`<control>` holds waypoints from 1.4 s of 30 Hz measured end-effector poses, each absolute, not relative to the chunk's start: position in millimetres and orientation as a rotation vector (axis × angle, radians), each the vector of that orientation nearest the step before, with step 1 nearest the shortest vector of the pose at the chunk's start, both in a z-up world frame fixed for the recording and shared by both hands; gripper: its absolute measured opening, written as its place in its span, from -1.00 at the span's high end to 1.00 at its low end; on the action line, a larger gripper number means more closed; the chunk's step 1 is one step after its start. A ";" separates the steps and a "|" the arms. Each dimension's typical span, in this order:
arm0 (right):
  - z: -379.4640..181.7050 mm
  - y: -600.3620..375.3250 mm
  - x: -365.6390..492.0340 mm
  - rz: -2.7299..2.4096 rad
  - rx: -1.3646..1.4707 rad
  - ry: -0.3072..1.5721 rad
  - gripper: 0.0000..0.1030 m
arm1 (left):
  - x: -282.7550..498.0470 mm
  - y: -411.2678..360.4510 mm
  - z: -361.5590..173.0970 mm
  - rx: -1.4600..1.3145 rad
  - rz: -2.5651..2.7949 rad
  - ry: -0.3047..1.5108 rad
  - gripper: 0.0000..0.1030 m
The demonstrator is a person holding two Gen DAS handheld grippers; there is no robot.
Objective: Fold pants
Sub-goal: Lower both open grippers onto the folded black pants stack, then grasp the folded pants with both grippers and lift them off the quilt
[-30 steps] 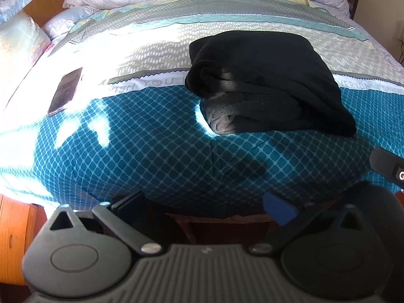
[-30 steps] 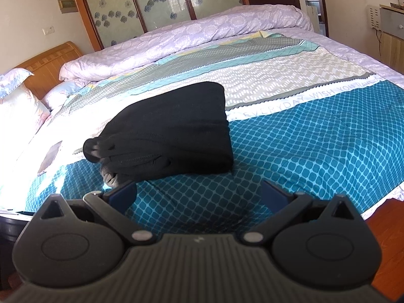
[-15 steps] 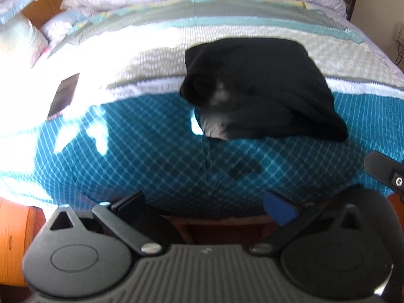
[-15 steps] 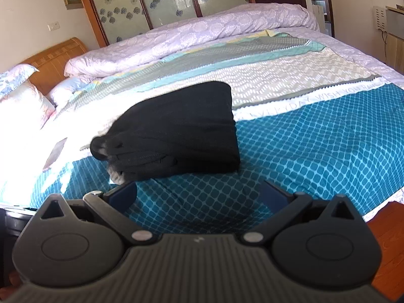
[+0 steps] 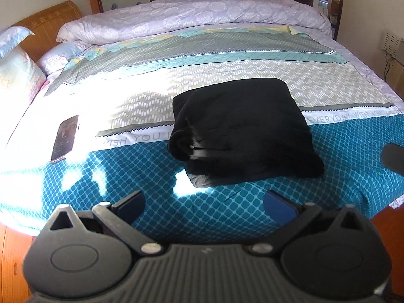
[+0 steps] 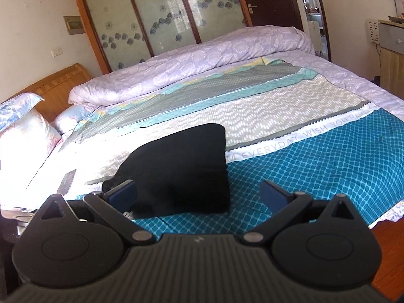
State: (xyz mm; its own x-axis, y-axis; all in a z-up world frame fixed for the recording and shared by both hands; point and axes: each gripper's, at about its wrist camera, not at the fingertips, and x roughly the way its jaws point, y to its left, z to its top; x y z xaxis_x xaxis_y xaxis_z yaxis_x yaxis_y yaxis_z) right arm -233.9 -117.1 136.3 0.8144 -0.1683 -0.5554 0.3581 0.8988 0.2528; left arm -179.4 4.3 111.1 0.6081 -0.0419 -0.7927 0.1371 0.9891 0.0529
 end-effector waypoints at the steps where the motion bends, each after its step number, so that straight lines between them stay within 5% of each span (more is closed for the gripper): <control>1: 135.0 -120.7 -231.4 -0.287 0.375 0.556 -1.00 | -174.1 7.8 109.4 0.093 -0.108 0.918 -1.00; 19: 84.4 -197.9 -134.7 -0.170 0.582 0.640 -1.00 | -28.4 93.0 64.6 -0.294 -0.300 1.104 -0.95; 26: 51.0 -219.6 -108.4 -0.128 0.661 0.674 -1.00 | 18.9 92.8 2.6 -0.514 -0.425 1.263 -0.82; 28: 35.3 -225.4 -97.3 -0.119 0.683 0.704 -1.00 | 18.3 85.8 -6.9 -0.532 -0.454 1.239 -0.92; 30: 16.6 -228.8 -85.6 -0.122 0.720 0.751 -1.00 | 19.2 73.4 -5.9 -0.510 -0.495 1.220 -0.58; 31: 14.0 -227.2 -84.9 -0.116 0.728 0.717 -0.81 | 20.3 69.0 -4.1 -0.496 -0.471 1.217 -0.54; 32: 15.3 -223.2 -78.6 -0.066 0.733 0.721 -0.33 | 21.9 64.6 0.3 -0.482 -0.456 1.212 -0.46; 35: 35.5 -209.8 -54.6 -0.010 0.735 0.750 0.27 | 43.1 57.2 29.8 -0.446 -0.460 1.152 -0.18; 42: 129.4 -220.0 51.2 0.056 0.518 0.511 0.38 | 155.5 29.8 132.2 -0.258 -0.439 0.829 -0.10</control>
State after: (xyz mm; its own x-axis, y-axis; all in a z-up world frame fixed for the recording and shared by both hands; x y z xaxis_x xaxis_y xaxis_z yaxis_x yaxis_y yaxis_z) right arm 51.2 -220.0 129.4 0.8738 0.1779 -0.4527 0.0753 0.8700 0.4872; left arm 155.5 29.8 132.2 0.5940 -0.4714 -0.6519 0.2739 0.8804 -0.3870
